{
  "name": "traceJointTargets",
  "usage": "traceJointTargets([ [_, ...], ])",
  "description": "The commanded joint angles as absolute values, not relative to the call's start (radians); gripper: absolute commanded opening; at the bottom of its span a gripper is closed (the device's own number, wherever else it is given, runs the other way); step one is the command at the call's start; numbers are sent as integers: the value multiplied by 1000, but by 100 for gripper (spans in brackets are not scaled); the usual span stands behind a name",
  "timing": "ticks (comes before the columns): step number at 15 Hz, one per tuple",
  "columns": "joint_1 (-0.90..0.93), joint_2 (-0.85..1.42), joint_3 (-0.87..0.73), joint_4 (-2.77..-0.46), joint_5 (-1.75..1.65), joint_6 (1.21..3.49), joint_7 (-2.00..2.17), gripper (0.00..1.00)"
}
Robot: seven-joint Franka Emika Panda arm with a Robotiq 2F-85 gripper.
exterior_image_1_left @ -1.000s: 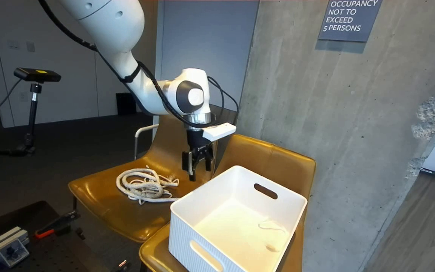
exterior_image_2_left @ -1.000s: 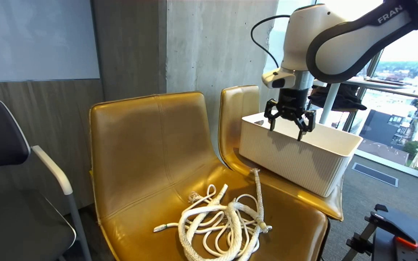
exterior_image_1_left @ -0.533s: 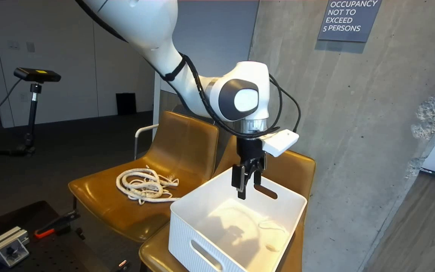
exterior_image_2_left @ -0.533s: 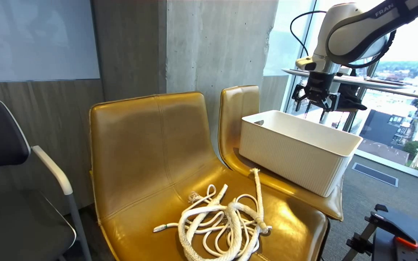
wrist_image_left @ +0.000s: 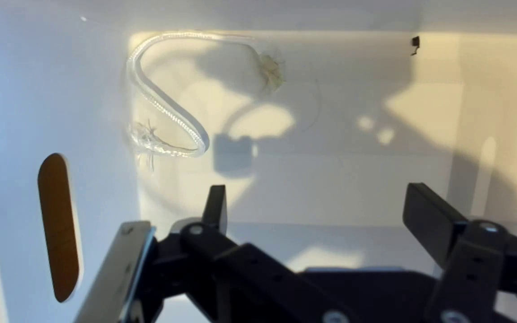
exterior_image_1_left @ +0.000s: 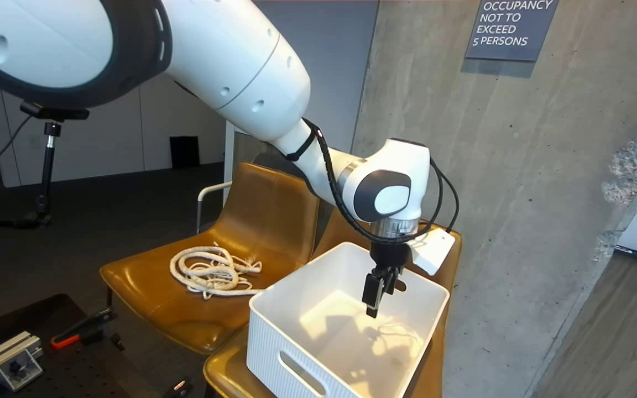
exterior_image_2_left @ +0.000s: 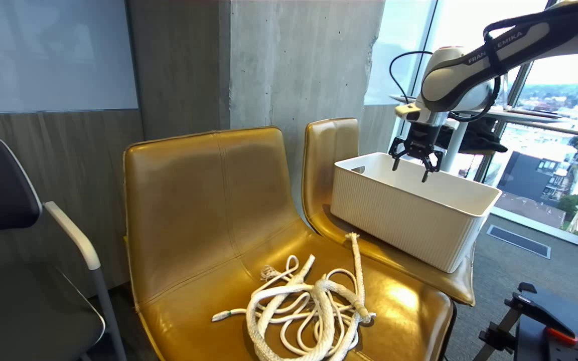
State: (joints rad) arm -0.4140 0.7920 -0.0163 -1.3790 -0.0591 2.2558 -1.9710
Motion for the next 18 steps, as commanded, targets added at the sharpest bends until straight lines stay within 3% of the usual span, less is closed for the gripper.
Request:
traceJointTargets([
  [1, -402, 928, 14, -1148, -23, 2167, -2015, 100],
  [9, -385, 1137, 22, -864, -48, 2065, -2031, 100],
  [18, -383, 1283, 1, -704, -50, 2046, -2040, 100],
])
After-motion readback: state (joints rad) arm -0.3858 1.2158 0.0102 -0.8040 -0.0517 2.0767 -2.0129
